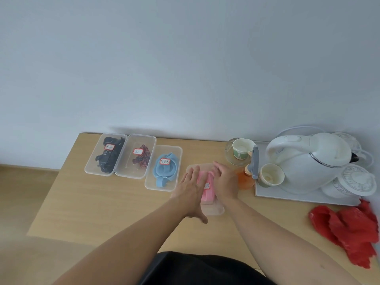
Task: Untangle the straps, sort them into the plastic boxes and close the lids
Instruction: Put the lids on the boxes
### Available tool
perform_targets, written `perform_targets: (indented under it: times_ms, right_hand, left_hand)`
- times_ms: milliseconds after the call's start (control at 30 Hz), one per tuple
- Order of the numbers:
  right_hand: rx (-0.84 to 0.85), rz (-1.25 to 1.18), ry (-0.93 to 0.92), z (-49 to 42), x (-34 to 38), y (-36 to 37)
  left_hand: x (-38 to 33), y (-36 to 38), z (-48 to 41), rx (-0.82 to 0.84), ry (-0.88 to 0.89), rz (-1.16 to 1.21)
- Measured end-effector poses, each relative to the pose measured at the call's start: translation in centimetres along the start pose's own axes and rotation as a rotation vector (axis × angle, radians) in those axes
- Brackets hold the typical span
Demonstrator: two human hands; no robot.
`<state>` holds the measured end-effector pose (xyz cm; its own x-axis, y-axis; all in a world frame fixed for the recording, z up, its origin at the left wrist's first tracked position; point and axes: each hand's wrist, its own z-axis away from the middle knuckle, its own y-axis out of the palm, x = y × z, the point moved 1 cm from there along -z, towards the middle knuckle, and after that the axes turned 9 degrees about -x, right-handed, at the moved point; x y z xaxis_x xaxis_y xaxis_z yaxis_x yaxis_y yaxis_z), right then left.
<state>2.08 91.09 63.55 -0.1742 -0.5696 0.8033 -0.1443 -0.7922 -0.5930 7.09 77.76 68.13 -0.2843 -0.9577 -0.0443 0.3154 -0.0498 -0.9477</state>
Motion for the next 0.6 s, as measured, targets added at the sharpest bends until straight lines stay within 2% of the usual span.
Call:
perform_targets:
  times_ms: [167,333,500,600]
  right_hand:
    - [-0.014,0.090,-0.182,1.1,-1.5,0.7]
    - [0.021,0.345,-0.541,1.0,-1.5,1.2]
    - [0.288,0.492,-0.650,1.8,-1.9,0.6]
    - [0.279,0.514,-0.701,2.2,-2.5,0.3]
  left_hand:
    - [-0.3,0.7,0.4,0.050,0.026,-0.060]
    - [-0.6,2.0,0.6,0.059,-0.018,0.056]
    - [-0.9,2.4,0.9,-0.050,0.027,0.096]
    - [-0.6,2.5,0.7,-0.090,0.038,0.076]
